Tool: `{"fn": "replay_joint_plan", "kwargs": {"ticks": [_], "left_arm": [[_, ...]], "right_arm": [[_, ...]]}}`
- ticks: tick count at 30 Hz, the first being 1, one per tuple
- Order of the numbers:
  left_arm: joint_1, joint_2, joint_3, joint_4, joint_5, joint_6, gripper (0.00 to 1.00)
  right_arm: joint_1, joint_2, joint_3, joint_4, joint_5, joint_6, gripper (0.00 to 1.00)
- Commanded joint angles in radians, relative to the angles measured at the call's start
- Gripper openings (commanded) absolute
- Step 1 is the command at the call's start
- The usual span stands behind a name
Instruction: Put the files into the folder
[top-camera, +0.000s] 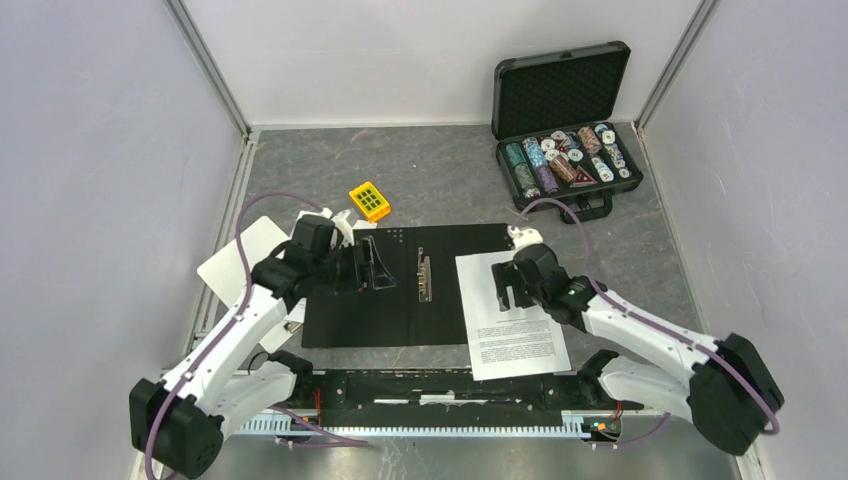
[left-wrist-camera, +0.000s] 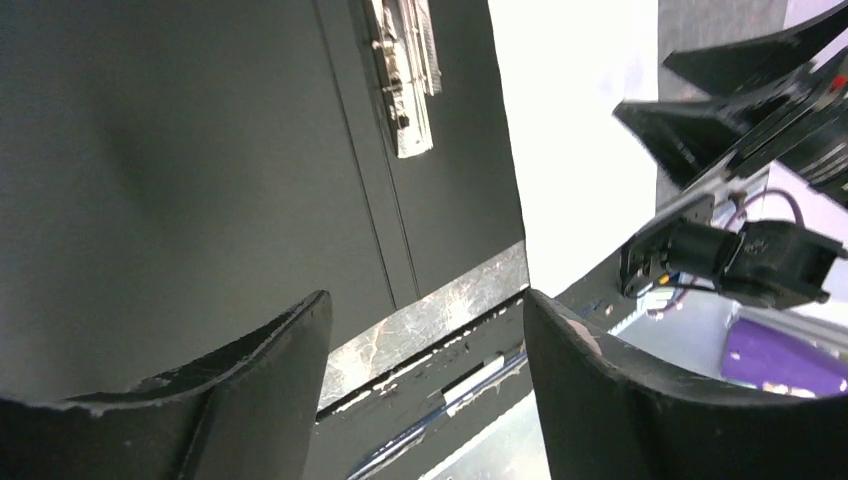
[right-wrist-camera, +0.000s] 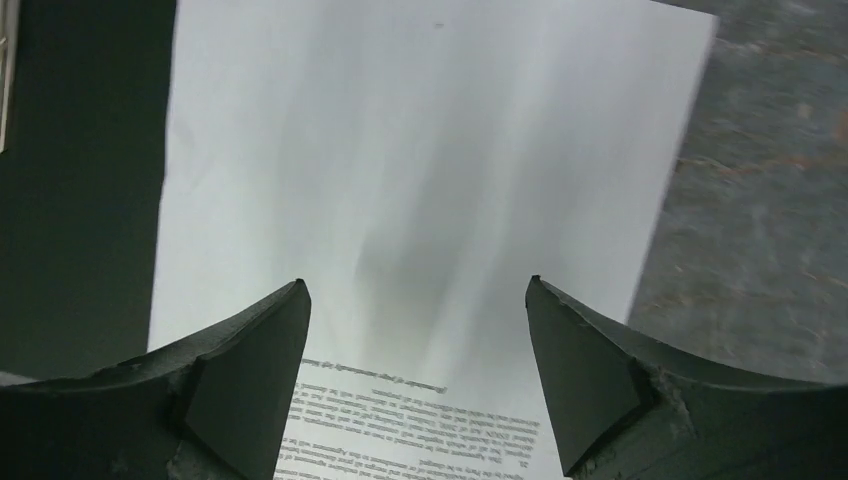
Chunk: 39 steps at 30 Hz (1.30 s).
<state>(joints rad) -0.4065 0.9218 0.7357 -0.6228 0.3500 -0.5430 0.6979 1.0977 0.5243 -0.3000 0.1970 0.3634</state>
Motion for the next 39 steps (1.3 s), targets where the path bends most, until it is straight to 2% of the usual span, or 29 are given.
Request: {"fn": "replay_joint_plan", "kwargs": {"ticks": [1,7,12,17,23,30,35,39], "left_arm": [[-0.034,0.072,0.047,0.032,0.161,0.073,0.76],[-0.202,0.118,0.041,0.131,0.068,-0.013,0.74],[-0.349,0.237,-0.008,0.368,0.009,-0.149,0.59],[-0.446,0.445,0.058,0.455,0.013,-0.148,0.51],[-0.508,0.557,0.062,0.582,-0.035,-0.184,0.4],[-0.553,0.688,0.064,0.71,-0.067,-0.222,0.34],[-0.566,0.773,0.09,0.723,-0.075,-0.223,0.32],[-0.571,0.838,0.129,0.675,-0.099,-0.195,0.31]], "right_arm": [[-0.046,-0.089,-0.017,-0.107,0.153,0.096,0.86],[-0.124,-0.126,-0.043,-0.15,0.178,0.118,0.88],[-0.225,-0.126,-0.096,-0.103,0.06,0.086,0.9],[-0.332,-0.14,-0.145,-0.075,-0.056,0.086,0.9],[-0.393,-0.149,-0.19,-0.043,-0.193,0.08,0.9],[-0.433,-0.18,-0.219,-0.004,-0.36,0.108,0.9],[-0.439,-0.194,-0.242,0.024,-0.437,0.132,0.9],[-0.448,-0.218,-0.259,0.053,-0.492,0.131,0.9]]}}
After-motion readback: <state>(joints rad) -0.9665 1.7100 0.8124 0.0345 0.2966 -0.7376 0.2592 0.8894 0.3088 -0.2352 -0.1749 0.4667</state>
